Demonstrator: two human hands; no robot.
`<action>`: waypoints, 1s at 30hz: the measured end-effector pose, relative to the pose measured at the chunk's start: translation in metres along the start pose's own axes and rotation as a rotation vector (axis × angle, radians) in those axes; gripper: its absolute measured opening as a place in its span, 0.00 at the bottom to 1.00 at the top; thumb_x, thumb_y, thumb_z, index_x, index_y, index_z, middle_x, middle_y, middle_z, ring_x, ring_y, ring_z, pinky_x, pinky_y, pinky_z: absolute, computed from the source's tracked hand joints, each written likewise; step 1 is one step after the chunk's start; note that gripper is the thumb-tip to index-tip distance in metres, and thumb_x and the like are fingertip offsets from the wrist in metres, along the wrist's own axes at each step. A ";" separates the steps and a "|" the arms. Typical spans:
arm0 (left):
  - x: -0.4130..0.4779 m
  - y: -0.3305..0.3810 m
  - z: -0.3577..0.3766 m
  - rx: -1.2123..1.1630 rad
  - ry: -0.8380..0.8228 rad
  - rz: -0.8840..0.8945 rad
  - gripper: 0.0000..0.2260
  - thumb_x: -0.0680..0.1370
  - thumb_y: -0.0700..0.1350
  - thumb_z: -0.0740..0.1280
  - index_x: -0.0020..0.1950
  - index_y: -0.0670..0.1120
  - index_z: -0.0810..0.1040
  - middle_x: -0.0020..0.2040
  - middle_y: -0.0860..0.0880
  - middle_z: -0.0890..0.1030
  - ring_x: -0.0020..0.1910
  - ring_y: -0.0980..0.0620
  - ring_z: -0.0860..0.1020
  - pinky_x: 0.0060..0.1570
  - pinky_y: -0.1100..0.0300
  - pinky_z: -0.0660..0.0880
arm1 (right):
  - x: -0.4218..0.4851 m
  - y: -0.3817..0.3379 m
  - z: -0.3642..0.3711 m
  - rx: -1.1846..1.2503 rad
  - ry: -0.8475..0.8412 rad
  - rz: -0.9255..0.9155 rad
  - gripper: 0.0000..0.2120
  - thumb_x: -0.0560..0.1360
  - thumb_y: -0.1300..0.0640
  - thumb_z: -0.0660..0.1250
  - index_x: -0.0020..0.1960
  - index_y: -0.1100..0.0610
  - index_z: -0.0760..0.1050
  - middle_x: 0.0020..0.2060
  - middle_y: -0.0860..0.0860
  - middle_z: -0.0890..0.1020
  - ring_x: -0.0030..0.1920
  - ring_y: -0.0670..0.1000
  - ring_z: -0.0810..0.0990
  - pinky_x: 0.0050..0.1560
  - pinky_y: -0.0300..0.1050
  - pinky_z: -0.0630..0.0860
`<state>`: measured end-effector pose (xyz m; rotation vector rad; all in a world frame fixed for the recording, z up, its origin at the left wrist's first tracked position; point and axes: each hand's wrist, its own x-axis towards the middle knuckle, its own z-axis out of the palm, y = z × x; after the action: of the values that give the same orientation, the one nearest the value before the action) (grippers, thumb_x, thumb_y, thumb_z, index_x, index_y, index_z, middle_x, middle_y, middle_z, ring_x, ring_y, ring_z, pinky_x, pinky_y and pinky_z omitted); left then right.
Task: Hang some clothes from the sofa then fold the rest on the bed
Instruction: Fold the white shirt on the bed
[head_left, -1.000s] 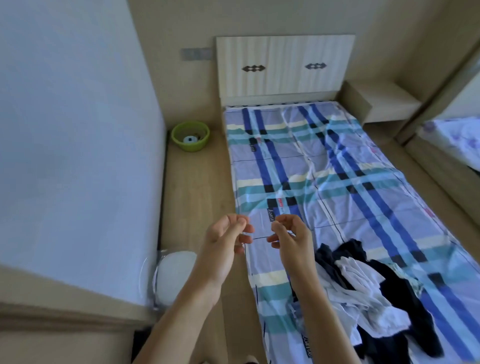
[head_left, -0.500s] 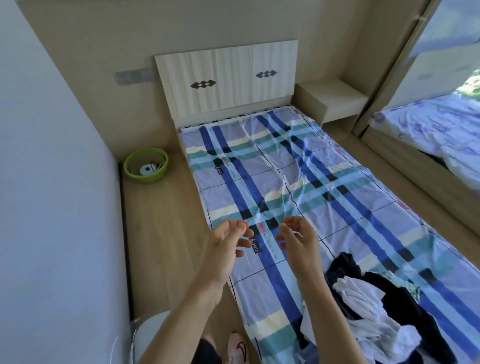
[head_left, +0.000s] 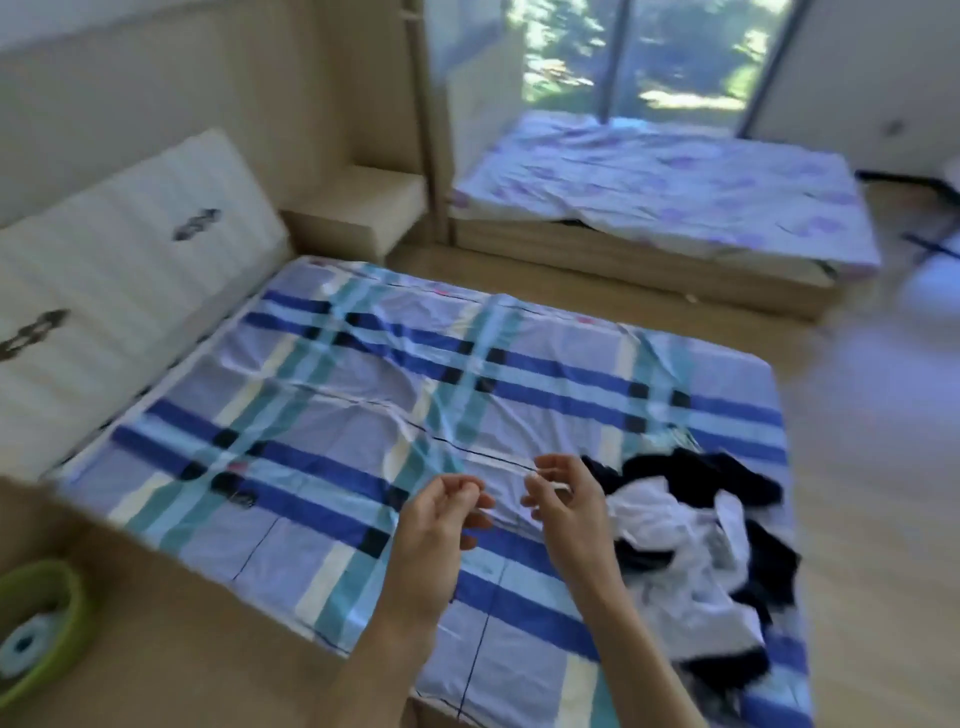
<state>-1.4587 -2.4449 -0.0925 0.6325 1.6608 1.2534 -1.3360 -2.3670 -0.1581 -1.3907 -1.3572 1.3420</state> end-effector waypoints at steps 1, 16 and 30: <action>0.010 0.000 0.002 0.037 -0.071 -0.012 0.08 0.84 0.43 0.62 0.51 0.45 0.80 0.44 0.50 0.85 0.43 0.51 0.82 0.50 0.50 0.74 | 0.002 0.004 0.000 -0.002 0.063 0.037 0.03 0.79 0.56 0.69 0.51 0.50 0.76 0.46 0.50 0.82 0.43 0.52 0.84 0.47 0.54 0.80; 0.053 -0.058 0.086 0.242 -0.458 -0.092 0.07 0.83 0.43 0.62 0.52 0.45 0.80 0.46 0.49 0.86 0.46 0.49 0.82 0.50 0.51 0.75 | -0.014 0.089 -0.079 0.040 0.459 0.221 0.04 0.80 0.56 0.67 0.54 0.49 0.76 0.46 0.49 0.82 0.44 0.49 0.84 0.49 0.50 0.81; 0.151 -0.210 0.148 0.219 -0.493 -0.070 0.07 0.83 0.41 0.63 0.53 0.44 0.80 0.47 0.46 0.86 0.44 0.49 0.82 0.50 0.52 0.75 | 0.062 0.250 -0.094 -0.070 0.460 0.232 0.04 0.79 0.55 0.68 0.52 0.49 0.76 0.46 0.47 0.82 0.47 0.49 0.83 0.51 0.50 0.81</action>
<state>-1.3664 -2.3265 -0.3495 0.9250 1.3946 0.7868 -1.2066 -2.3294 -0.3971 -1.8134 -0.9642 1.0306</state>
